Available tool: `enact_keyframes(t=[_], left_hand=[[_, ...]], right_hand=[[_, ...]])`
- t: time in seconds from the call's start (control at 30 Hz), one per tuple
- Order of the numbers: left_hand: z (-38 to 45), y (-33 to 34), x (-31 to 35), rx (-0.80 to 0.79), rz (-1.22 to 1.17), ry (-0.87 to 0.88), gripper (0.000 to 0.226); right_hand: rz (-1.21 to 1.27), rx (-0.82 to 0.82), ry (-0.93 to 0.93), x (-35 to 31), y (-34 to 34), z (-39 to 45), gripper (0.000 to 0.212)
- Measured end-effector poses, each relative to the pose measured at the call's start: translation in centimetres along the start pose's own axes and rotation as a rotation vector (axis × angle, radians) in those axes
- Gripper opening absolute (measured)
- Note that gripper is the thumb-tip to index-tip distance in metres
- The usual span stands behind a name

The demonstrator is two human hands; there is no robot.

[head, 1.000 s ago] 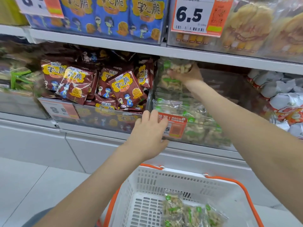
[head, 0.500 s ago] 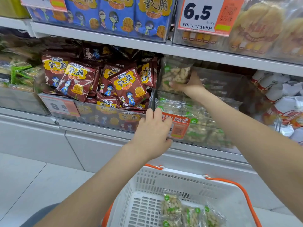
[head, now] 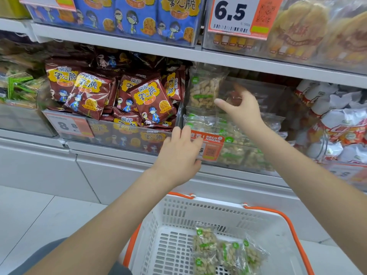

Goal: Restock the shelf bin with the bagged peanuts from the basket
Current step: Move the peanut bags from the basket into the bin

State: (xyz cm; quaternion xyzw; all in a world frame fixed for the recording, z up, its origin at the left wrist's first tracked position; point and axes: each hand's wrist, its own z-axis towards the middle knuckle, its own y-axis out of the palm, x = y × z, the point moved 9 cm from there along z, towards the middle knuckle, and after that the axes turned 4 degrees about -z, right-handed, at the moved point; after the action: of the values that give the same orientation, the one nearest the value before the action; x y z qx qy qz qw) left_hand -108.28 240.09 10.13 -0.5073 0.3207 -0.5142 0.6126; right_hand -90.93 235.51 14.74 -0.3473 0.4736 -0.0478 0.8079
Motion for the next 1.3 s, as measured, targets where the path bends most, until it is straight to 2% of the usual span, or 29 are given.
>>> enact_keyframes(t=[0.17,0.27,0.33,0.43,0.53,0.63,0.7,0.77,0.8,0.87,0.9,0.97,1.07,1.17,1.3], left_hand=[[-1.1,1.0,1.5,-0.069,-0.095,0.024,0.025],[-2.6,3.6,2.2,-0.204,-0.279,-0.041,0.018],[-3.9,6.7,2.9,-0.314,-0.379,-0.093,0.015],[-7.1,13.1,3.5,-0.503,-0.379,-0.131,0.012],[-12.3,20.8,2.3,-0.723,-0.354,-0.278,0.012],[-17.1,27.5,2.0,-0.89,-0.349,-0.386,0.015],[-19.7,31.2,2.7,-0.985,-0.354,-0.427,0.02],[-21.8,34.4,3.4,-1.043,-0.39,-0.486,0.032],[-22.8,35.8,3.4,-1.049,-0.416,-0.536,0.047],[-24.6,37.9,3.2,-1.055,-0.404,-0.62,0.072],[-25.4,38.7,3.1,-1.067,-0.366,-0.627,0.076],[-26.6,40.0,3.1,-1.094,-0.337,-0.611,0.076],[-27.8,41.6,3.3,-1.145,-0.389,-0.617,0.068],[-27.9,41.9,3.5,-1.11,-0.241,-0.511,0.058],[-27.4,42.0,4.7,-1.131,-0.13,-0.334,0.053]], right_hand=[[0.071,0.002,-0.316,-0.5,-3.0,-10.2,0.063],[0.092,-0.023,-0.323,2.5,-3.0,-16.0,0.058],[0.137,-0.072,-0.238,6.1,-1.9,-19.3,0.052],[0.136,-0.189,-0.024,13.1,0.8,-23.4,0.039],[-0.002,-0.402,0.241,21.2,3.9,-27.2,0.03],[-0.254,-0.696,0.455,29.2,6.2,-31.3,0.049],[-0.357,-0.81,0.563,33.0,6.9,-33.8,0.066],[-0.375,-0.816,0.686,35.6,7.0,-35.7,0.07],[-0.387,-0.818,0.726,36.6,7.3,-36.6,0.069],[-0.397,-0.857,0.775,38.3,8.4,-38.3,0.061],[-0.392,-0.875,0.79,38.8,9.1,-39.0,0.056],[-0.382,-0.899,0.819,39.0,10.0,-40.1,0.056],[-0.399,-0.845,0.783,38.5,11.0,-40.2,0.07],[-0.406,-0.774,0.719,37.3,11.9,-40.7,0.081],[-0.312,-0.599,0.848,37.0,12.1,-41.7,0.072]])
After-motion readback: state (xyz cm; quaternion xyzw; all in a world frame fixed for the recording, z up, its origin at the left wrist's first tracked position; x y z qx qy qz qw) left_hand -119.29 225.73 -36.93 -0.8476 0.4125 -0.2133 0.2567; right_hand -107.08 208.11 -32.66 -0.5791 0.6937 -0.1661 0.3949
